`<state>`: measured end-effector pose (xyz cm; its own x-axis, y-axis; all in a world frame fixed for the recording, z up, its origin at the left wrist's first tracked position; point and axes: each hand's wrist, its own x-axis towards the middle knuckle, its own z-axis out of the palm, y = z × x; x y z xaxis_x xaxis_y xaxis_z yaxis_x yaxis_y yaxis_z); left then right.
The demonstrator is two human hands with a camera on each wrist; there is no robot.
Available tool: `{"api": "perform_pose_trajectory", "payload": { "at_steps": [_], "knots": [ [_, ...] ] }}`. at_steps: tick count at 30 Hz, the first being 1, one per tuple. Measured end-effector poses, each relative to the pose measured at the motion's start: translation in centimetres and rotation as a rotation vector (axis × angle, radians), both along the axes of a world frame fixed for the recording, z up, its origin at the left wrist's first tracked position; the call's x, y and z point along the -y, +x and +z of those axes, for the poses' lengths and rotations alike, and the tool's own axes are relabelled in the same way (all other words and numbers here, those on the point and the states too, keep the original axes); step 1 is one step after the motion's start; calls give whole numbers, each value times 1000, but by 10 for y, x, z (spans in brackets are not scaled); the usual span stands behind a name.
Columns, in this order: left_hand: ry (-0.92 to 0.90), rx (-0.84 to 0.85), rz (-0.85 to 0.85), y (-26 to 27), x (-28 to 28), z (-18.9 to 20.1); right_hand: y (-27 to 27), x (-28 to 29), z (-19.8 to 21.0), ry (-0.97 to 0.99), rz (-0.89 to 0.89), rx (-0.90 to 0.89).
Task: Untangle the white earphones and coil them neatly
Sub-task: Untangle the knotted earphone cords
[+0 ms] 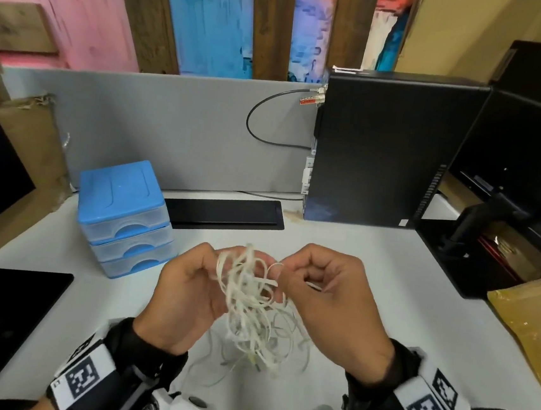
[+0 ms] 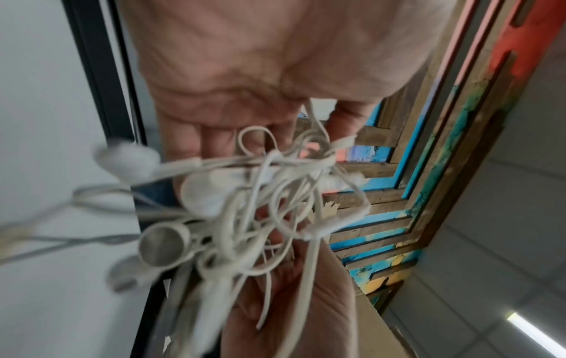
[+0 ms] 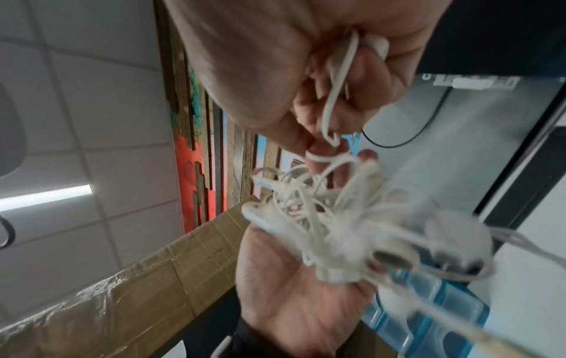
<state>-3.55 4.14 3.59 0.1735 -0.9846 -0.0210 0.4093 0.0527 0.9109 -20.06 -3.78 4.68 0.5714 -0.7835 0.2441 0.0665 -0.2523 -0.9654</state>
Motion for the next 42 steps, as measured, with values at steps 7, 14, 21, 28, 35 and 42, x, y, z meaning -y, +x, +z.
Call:
{"api": "perform_pose_trajectory", "payload": {
  "at_steps": [7, 14, 21, 28, 35, 42],
  "knots": [
    [34, 262, -24, 3, 4, 3, -9, 13, 12, -28, -100, 78],
    [50, 565, 66, -33, -4, -8, -8, 10, 10, -123, -53, 43],
    [-6, 605, 140, -22, 4, -9, -14, 23, 9, -170, -45, -65],
    [30, 490, 165, 1, 3, 0, -22, 37, 10, -297, -153, -260],
    [-44, 570, 250, 1, -1, 11, -15, 23, 9, -226, 39, -115],
    [-51, 607, 229, -7, -8, 18, -15, 13, 8, -264, 103, -108]
  ]
}}
